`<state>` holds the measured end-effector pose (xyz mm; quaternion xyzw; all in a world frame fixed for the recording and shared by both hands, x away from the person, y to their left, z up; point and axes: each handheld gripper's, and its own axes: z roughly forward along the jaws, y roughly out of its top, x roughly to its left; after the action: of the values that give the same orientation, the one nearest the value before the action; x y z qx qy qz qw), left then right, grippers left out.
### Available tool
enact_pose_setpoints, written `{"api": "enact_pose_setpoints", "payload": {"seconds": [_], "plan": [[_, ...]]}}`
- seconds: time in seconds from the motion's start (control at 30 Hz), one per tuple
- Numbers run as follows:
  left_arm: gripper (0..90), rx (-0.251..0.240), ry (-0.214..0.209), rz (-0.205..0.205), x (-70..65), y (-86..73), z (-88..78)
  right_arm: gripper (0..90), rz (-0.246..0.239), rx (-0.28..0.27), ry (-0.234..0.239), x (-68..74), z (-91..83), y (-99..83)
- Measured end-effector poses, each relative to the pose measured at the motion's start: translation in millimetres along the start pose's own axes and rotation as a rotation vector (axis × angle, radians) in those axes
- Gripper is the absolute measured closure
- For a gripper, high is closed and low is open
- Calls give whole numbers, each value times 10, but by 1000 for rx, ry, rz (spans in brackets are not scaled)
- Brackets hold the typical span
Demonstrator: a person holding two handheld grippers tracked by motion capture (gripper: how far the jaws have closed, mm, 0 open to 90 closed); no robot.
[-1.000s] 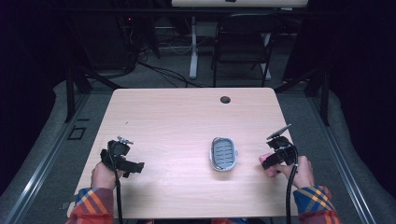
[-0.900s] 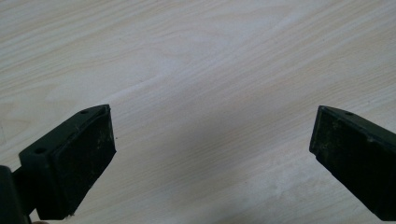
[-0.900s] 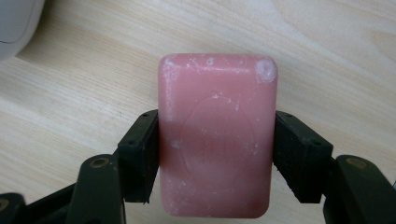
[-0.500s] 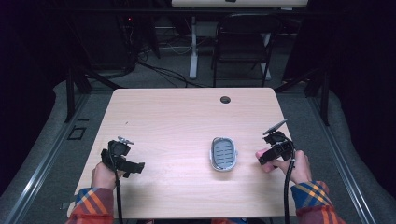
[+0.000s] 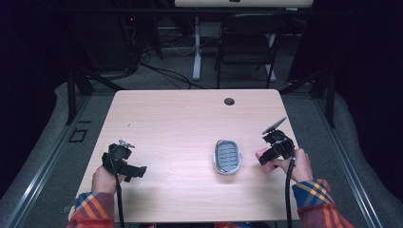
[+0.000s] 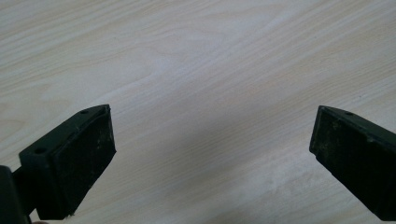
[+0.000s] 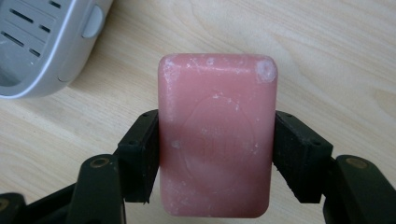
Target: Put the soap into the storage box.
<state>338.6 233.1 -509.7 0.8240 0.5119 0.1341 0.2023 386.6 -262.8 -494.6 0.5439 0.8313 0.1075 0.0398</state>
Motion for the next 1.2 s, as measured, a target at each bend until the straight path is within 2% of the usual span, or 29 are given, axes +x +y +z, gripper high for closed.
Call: {"api": "enact_pose_setpoints", "payload": {"seconds": [0.13,0.17,0.23,0.27,0.3,0.33,0.37,0.43,0.47,0.67,0.9,1.03,1.2], "plan": [[0,2,-1,1,5,-12,-7,373,-5,-8,14,25,-25,44],[0,2,0,0,5,-12,-8,373,-21,2,10,21,-34,60],[0,1,-1,2,0,-10,-9,373,-4,-23,14,46,-20,70],[0,0,1,4,-4,-8,-10,373,-32,7,10,40,-43,93],[0,0,1,4,-4,-8,-10,373,-32,7,10,40,-43,93],[0,2,-1,5,-6,-5,-10,373,-56,33,-1,44,-70,126],[0,2,-1,4,-6,-4,-9,373,-26,-10,2,68,-49,119],[0,-5,1,6,-5,0,-5,373,-36,-8,3,77,-67,140],[0,-4,-1,3,-7,2,-5,373,-16,-39,16,95,-56,139],[0,-4,-4,9,-15,11,0,373,-45,-13,14,121,-111,189],[0,-3,-4,11,-17,13,1,373,-36,-31,16,153,-109,195],[0,-4,-7,14,-17,18,2,373,-49,-17,10,141,-157,219],[0,-3,-8,17,-26,32,13,373,-54,-32,10,183,-225,270]]}}
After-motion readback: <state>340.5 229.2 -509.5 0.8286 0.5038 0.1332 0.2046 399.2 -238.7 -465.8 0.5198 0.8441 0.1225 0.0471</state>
